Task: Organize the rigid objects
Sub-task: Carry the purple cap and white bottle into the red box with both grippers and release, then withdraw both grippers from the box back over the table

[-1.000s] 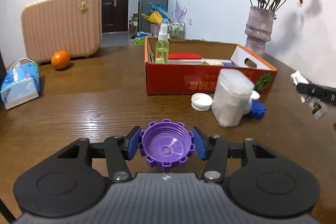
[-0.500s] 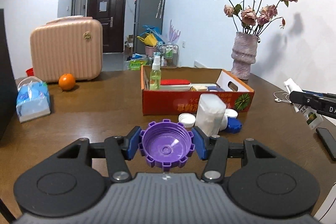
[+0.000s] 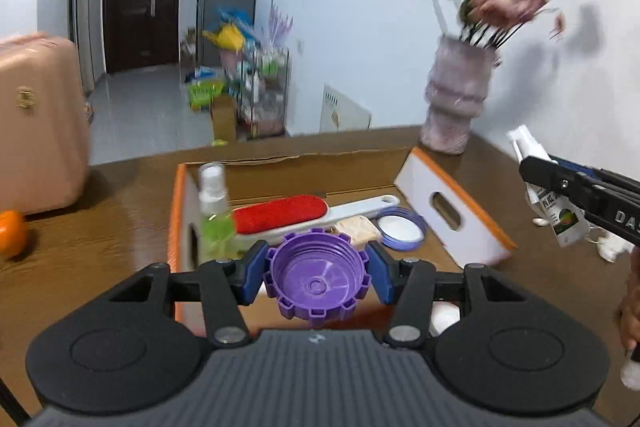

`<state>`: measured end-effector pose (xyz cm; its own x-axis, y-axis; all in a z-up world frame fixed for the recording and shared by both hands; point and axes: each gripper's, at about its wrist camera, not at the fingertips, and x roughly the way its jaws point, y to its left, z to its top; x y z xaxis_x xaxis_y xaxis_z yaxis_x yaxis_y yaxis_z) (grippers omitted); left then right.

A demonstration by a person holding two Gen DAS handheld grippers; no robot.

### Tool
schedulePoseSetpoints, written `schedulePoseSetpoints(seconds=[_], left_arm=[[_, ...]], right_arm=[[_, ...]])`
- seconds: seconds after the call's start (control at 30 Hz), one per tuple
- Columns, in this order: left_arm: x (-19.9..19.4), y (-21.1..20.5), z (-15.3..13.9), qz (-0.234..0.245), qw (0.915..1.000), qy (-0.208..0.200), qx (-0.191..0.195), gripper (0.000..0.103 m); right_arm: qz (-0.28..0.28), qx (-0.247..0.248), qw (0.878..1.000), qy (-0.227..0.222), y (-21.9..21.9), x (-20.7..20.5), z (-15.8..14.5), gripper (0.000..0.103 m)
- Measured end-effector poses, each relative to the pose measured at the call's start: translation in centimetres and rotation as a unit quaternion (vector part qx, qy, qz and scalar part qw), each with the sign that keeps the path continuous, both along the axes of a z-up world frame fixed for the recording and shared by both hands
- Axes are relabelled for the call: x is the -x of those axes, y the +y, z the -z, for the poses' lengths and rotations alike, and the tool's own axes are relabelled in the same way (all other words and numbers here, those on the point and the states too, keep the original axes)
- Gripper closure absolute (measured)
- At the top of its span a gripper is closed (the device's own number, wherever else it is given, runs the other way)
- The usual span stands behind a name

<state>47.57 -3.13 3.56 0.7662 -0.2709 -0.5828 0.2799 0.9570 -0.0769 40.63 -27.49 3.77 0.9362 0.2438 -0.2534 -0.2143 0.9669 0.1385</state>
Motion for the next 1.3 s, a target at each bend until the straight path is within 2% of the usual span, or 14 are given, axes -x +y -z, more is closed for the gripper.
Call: schedulePoseSetpoints(seconds=[0.13,0.3,0.43,0.53,0.6,0.77,0.93,1.07,1.17,1.27,1.3], left_arm=[[-5.8,-2.0,2.6,0.004,0.9996,0.019,-0.021,0.050],[-9.0,-3.2,5.3,0.000,0.9984,0.043,-0.036,0.050],[-9.6,-3.9,6.5,0.006,0.9975,0.048,-0.052,0.050],[-9.7,-3.8,6.8,0.007,0.9972,0.056,-0.050,0.049],[-9.7,-3.7,6.6,0.007,0.9973,0.057,-0.047,0.049],[-9.1,-3.3,5.6,-0.004,0.9973,0.054,-0.050,0.049],[-5.7,-2.1,2.3,-0.014,0.9986,0.029,-0.043,0.049],[0.0,-0.6,-0.8,-0.024,0.9992,-0.013,-0.030,0.045],[5.5,0.6,-2.1,-0.038,0.9985,-0.036,-0.017,0.043],[11.4,1.8,-2.4,-0.054,0.9968,-0.057,-0.016,0.041],[13.3,2.1,-2.2,-0.062,0.9961,-0.061,-0.013,0.040]], right_arm=[[0.006,-0.008,1.000,0.024,-0.4,-6.5,1.9,0.076],[0.016,-0.014,0.999,0.041,-1.0,-10.7,4.6,0.076],[0.013,0.000,0.999,0.041,-1.2,-11.1,6.6,0.076],[0.020,0.001,0.999,0.044,-1.4,-10.9,7.5,0.080],[0.014,-0.004,0.999,0.037,-1.5,-10.4,7.7,0.080],[0.019,0.020,0.999,0.024,-1.0,-8.8,6.5,0.080],[0.017,0.034,0.999,0.022,-0.8,-6.5,3.9,0.079],[0.016,0.047,0.999,0.011,-0.7,-3.3,1.5,0.079],[0.006,0.041,0.999,0.002,-0.8,0.1,-0.4,0.068],[-0.011,0.042,0.999,-0.004,-0.6,4.2,-1.6,0.064],[-0.016,0.042,0.999,-0.005,-0.5,5.5,-1.8,0.059]])
